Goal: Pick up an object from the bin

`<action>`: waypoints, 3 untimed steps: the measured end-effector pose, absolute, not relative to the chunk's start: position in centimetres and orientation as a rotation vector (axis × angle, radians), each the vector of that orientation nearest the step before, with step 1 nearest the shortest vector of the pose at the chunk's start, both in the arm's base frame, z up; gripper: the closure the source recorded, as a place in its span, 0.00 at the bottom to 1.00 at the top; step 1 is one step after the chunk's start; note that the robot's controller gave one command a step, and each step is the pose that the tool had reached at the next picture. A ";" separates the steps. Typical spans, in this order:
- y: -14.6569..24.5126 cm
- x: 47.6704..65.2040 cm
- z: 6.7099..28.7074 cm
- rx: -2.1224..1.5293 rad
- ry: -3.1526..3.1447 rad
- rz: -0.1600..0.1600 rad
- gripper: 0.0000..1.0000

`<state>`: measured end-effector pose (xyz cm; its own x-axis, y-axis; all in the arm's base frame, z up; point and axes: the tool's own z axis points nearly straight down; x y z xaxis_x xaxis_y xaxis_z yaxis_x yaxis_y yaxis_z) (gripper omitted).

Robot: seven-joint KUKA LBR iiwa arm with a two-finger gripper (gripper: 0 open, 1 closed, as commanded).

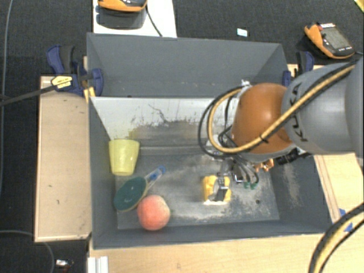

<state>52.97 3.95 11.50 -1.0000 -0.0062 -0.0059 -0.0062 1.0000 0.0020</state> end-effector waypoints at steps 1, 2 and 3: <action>1.1 51.4 8.4 0.025 3.134 0.004 0.00; 1.0 53.5 7.2 0.380 3.105 0.004 1.00; 1.0 53.5 7.2 0.379 3.105 0.004 1.00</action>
Offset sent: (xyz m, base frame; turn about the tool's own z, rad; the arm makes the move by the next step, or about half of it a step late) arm 0.0048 -0.0294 -0.0437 0.2499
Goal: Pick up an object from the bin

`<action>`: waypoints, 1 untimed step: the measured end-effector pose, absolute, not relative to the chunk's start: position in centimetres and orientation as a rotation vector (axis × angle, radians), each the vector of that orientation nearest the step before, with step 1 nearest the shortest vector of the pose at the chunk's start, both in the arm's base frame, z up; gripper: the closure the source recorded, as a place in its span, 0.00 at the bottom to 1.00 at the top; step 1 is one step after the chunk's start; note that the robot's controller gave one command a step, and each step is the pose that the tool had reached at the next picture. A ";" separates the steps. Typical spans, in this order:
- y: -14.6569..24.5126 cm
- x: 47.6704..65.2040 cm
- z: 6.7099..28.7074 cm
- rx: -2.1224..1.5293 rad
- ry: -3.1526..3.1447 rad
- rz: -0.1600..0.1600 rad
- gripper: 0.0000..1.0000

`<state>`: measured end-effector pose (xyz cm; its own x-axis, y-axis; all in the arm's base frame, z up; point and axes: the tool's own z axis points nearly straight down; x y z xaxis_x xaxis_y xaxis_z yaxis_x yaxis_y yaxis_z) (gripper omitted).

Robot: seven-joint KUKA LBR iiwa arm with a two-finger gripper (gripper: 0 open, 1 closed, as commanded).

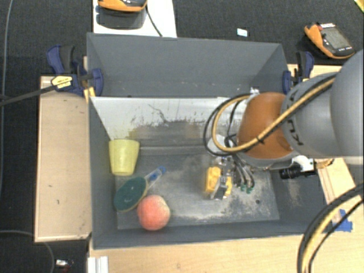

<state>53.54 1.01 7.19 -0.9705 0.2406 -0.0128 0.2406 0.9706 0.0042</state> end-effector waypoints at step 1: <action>1.7 52.8 13.0 0.371 3.111 0.003 1.00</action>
Offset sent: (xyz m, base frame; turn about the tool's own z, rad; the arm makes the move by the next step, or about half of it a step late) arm -0.0446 0.0286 0.2048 0.0671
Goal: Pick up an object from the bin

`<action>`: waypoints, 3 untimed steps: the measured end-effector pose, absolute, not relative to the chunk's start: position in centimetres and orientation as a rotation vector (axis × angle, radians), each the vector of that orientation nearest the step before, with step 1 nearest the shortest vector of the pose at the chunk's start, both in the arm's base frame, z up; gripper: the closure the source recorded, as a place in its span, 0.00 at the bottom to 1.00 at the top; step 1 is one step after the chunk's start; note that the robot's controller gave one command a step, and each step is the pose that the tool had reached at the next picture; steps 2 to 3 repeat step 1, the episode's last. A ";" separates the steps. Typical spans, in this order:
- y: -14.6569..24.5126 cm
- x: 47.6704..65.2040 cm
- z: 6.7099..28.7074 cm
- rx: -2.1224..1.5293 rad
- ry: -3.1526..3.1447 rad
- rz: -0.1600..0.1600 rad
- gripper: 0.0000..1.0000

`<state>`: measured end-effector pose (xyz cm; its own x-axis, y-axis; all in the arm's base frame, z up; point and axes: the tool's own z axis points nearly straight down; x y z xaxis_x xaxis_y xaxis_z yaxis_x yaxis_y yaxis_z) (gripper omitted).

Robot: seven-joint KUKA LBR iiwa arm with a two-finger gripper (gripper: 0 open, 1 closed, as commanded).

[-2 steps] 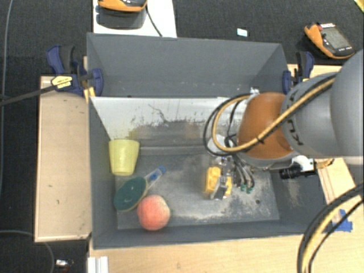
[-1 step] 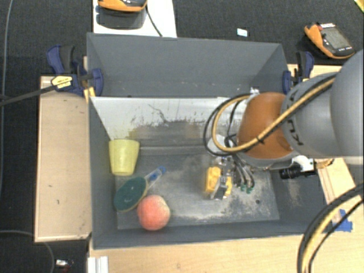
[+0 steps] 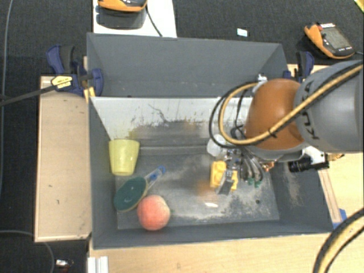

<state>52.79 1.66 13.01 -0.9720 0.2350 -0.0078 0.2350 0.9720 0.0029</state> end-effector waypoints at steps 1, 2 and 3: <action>2.7 51.0 20.5 0.425 3.106 0.002 1.00; 2.7 51.0 20.5 0.425 3.106 0.002 1.00; 2.7 51.0 20.5 0.425 3.106 0.002 1.00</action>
Offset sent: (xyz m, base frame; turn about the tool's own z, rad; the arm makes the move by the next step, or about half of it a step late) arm -0.0071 0.0224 0.2069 0.0222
